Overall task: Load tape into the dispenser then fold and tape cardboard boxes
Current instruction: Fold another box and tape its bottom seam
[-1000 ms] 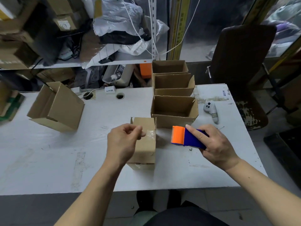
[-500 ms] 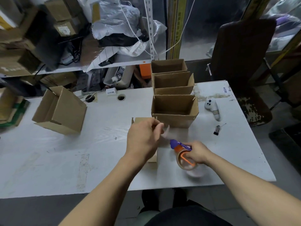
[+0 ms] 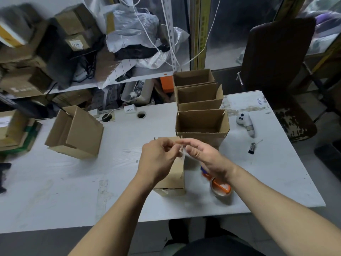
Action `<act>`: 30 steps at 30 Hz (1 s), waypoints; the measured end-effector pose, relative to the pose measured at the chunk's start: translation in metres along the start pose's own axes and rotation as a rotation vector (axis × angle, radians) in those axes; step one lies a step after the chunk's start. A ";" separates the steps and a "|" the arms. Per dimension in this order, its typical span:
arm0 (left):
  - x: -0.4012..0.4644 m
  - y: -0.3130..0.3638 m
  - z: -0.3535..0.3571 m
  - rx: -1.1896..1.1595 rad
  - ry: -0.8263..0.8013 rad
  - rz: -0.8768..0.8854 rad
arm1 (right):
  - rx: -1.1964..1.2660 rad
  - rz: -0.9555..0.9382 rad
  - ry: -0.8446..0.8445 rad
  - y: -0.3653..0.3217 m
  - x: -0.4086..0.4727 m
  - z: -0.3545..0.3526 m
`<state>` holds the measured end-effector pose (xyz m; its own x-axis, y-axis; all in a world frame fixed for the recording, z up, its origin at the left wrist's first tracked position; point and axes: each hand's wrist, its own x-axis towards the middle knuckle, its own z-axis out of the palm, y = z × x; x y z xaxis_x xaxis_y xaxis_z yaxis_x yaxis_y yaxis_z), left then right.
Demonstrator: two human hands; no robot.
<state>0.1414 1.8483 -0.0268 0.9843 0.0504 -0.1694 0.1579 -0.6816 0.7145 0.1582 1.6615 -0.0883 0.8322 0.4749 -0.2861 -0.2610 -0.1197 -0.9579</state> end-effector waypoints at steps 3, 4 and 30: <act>0.005 -0.012 -0.001 -0.030 0.026 -0.042 | -0.072 0.040 -0.026 -0.003 0.007 0.007; 0.006 -0.017 -0.001 -0.049 0.035 -0.059 | -0.071 0.060 -0.002 0.000 0.009 0.006; 0.001 -0.086 0.075 0.497 0.205 0.136 | 0.065 0.234 0.681 0.087 0.016 0.051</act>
<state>0.1231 1.8525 -0.1394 0.9963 0.0451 0.0732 0.0206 -0.9518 0.3061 0.1242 1.7035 -0.1747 0.8655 -0.2079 -0.4558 -0.4808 -0.0894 -0.8723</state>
